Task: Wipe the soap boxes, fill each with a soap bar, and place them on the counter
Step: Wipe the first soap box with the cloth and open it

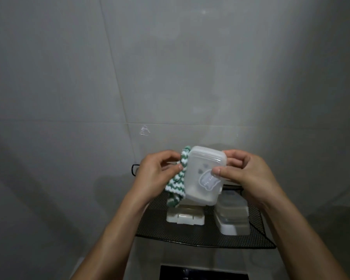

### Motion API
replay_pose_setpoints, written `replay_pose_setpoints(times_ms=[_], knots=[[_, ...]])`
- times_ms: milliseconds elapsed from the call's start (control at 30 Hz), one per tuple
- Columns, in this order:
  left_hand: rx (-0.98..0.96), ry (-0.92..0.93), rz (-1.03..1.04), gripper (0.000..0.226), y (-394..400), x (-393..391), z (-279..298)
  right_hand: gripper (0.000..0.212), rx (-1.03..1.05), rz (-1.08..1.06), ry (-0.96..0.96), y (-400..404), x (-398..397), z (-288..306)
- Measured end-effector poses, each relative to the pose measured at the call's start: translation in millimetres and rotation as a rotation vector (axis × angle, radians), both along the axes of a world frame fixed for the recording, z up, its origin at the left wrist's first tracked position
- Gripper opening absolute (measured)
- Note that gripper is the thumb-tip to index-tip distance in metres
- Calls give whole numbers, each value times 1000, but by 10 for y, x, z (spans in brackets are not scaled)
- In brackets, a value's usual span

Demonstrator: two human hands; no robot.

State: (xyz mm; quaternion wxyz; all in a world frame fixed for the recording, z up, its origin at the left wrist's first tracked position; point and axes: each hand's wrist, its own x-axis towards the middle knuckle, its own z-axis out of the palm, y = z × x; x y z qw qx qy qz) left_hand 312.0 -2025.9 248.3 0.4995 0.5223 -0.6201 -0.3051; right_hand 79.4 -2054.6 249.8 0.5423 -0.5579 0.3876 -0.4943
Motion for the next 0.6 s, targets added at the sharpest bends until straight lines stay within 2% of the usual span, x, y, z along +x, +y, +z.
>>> replay_pose_setpoints(times_ms=[167,333,500,600], knots=[[-143,113,-43,22,10,-88,141,56,-4,53,8,8,6,93],[-218,-114,-141,20,-23,-152,363,57,-17,74,32,37,78,71],[-228,-114,-139,21,-43,-179,430,34,-16,76,-63,25,65,96],[-200,-82,-143,24,-39,-143,393,37,7,65,-118,48,58,121]])
